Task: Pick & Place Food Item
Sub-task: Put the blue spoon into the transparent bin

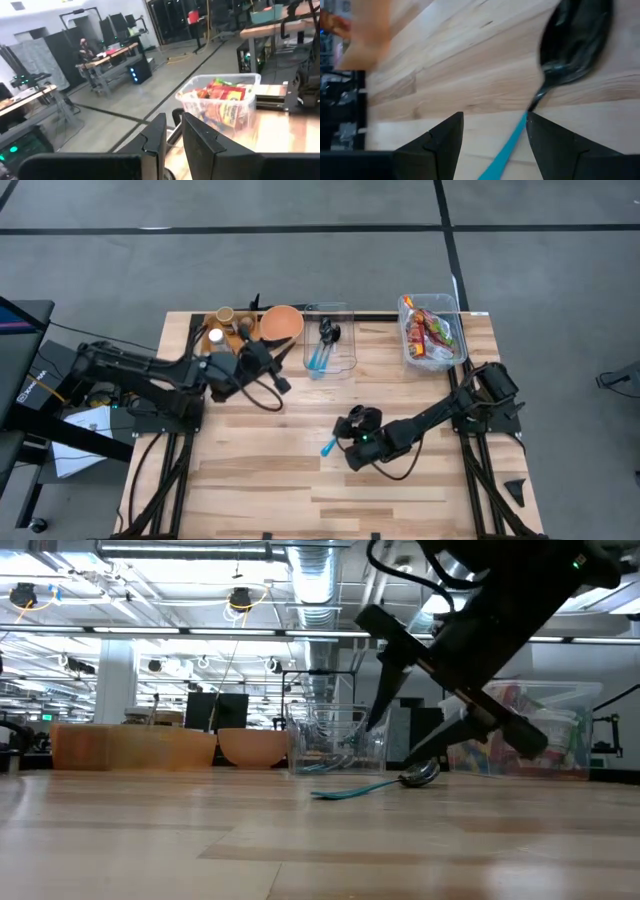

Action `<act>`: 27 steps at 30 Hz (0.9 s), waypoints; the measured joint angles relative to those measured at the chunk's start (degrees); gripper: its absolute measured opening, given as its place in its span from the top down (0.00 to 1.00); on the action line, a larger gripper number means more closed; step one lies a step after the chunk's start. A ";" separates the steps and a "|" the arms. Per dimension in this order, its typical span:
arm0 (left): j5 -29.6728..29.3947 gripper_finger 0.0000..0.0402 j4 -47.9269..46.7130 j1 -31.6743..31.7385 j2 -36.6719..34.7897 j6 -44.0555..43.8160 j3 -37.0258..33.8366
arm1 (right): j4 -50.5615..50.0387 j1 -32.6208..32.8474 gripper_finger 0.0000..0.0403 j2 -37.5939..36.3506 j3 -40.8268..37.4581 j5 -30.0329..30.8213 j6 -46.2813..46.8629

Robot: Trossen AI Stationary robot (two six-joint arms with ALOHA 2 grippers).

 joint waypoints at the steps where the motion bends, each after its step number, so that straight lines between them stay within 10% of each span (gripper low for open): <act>1: 1.33 0.87 0.05 0.80 0.00 -0.05 0.00 | -1.13 0.00 0.47 0.00 0.00 -0.03 0.97; 27: 7.97 0.87 0.02 -1.23 -0.07 -1.53 0.00 | -0.07 -2.22 0.71 4.31 0.13 -6.94 2.89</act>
